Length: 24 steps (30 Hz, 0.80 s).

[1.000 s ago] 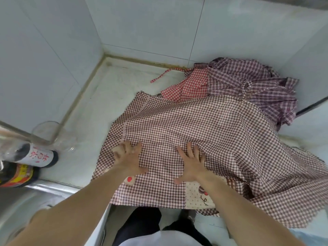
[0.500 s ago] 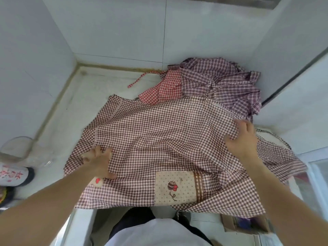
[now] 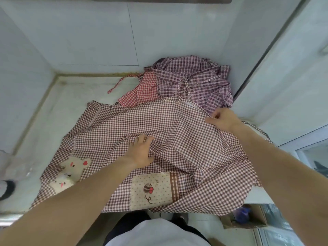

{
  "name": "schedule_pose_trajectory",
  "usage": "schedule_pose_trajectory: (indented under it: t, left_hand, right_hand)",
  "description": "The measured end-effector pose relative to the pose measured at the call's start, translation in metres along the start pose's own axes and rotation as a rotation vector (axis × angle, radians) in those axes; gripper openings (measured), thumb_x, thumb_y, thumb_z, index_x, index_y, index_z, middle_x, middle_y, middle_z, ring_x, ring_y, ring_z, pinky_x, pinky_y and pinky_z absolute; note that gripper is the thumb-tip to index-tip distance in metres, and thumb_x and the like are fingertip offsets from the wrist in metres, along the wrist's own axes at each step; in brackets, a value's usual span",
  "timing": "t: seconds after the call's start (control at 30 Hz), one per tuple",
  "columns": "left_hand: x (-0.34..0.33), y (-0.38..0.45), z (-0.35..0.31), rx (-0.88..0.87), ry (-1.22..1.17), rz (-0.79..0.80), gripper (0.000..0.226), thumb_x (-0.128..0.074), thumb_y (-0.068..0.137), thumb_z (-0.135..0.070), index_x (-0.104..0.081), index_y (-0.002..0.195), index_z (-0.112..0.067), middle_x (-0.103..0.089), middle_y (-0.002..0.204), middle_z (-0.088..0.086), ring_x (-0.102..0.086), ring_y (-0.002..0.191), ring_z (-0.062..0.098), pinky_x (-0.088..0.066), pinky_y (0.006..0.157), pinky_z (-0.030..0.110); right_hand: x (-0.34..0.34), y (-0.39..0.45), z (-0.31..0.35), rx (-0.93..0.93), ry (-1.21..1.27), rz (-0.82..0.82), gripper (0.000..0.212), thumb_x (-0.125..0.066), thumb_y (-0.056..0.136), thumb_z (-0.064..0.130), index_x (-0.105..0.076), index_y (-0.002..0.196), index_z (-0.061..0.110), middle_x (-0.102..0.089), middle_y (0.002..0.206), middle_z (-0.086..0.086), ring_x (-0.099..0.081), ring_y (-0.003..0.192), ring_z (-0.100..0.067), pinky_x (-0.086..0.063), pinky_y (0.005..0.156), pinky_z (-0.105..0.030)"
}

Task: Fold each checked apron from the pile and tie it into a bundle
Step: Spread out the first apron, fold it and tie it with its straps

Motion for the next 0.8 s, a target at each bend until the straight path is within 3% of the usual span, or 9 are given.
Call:
schedule_pose_trajectory:
  t: [0.13, 0.33, 0.5, 0.6, 0.67, 0.73, 0.8]
  left_hand:
    - [-0.007, 0.006, -0.017, 0.046, 0.023, 0.024, 0.076, -0.063, 0.091, -0.037, -0.021, 0.153, -0.023, -0.019, 0.155, 0.01, -0.022, 0.144, 0.03, -0.023, 0.12, 0.049]
    - [0.048, 0.03, -0.057, -0.033, -0.101, -0.268, 0.055, -0.062, 0.092, -0.027, -0.042, 0.141, -0.014, -0.04, 0.14, 0.006, -0.041, 0.13, 0.023, -0.036, 0.113, 0.041]
    - [0.09, 0.052, -0.107, -0.168, -0.088, -0.403, 0.041, -0.059, 0.092, -0.022, -0.051, 0.132, -0.016, -0.048, 0.131, 0.003, -0.045, 0.123, 0.019, -0.037, 0.111, 0.039]
    - [0.103, 0.061, -0.141, -0.299, -0.066, -0.46, 0.036, -0.057, 0.092, -0.016, -0.053, 0.128, -0.016, -0.05, 0.129, 0.0, -0.045, 0.123, 0.016, -0.036, 0.112, 0.038]
    - [0.106, 0.068, -0.165, -0.376, -0.029, -0.433, 0.042, -0.056, 0.093, -0.012, -0.049, 0.135, -0.015, -0.049, 0.137, 0.001, -0.042, 0.13, 0.016, -0.032, 0.116, 0.039]
    - [0.106, 0.076, -0.181, -0.423, 0.005, -0.364, 0.054, -0.054, 0.095, -0.011, -0.038, 0.146, -0.014, -0.043, 0.149, 0.004, -0.035, 0.14, 0.018, -0.025, 0.121, 0.042]
    - [0.106, 0.086, -0.192, -0.431, 0.046, -0.274, 0.056, -0.055, 0.096, -0.015, -0.034, 0.148, -0.015, -0.049, 0.145, 0.006, -0.042, 0.137, 0.02, -0.021, 0.121, 0.044]
  right_hand:
    - [0.013, 0.009, 0.001, 0.082, 0.008, -0.078, 0.03, -0.058, 0.098, 0.037, -0.066, 0.096, 0.008, -0.068, 0.094, -0.005, -0.062, 0.092, -0.024, -0.051, 0.086, -0.038]
    - [0.021, 0.023, 0.005, 0.082, 0.084, 0.094, 0.044, -0.063, 0.09, 0.054, -0.073, 0.112, 0.017, -0.067, 0.115, 0.0, -0.061, 0.109, -0.02, -0.046, 0.102, -0.037]
    - [0.034, 0.029, 0.009, 0.061, 0.131, 0.213, 0.022, -0.077, 0.083, 0.041, -0.073, 0.092, 0.021, -0.071, 0.101, 0.003, -0.064, 0.099, -0.018, -0.047, 0.1, -0.035]
    - [0.039, 0.028, 0.013, 0.099, 0.17, 0.243, 0.024, -0.078, 0.082, 0.042, -0.07, 0.086, 0.02, -0.07, 0.085, 0.003, -0.064, 0.083, -0.017, -0.05, 0.085, -0.033]
    - [0.042, 0.026, 0.017, 0.132, 0.161, 0.258, 0.029, -0.076, 0.083, 0.045, -0.069, 0.087, 0.016, -0.064, 0.076, 0.002, -0.056, 0.071, -0.013, -0.046, 0.071, -0.031]
    - [0.043, 0.023, 0.021, 0.199, 0.123, 0.229, 0.027, -0.074, 0.086, 0.043, -0.066, 0.084, 0.017, -0.061, 0.072, 0.001, -0.052, 0.067, -0.012, -0.044, 0.069, -0.032]
    - [0.043, 0.019, 0.022, 0.265, 0.131, 0.174, 0.022, -0.076, 0.085, 0.036, -0.062, 0.082, 0.02, -0.062, 0.072, 0.006, -0.055, 0.065, -0.01, -0.047, 0.071, -0.031]
Point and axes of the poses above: each hand's wrist, its own y-axis towards the middle knuckle, its own x-axis out of the back of the hand, z = x × y, the point moved 4 cm from there along y, towards the middle knuckle
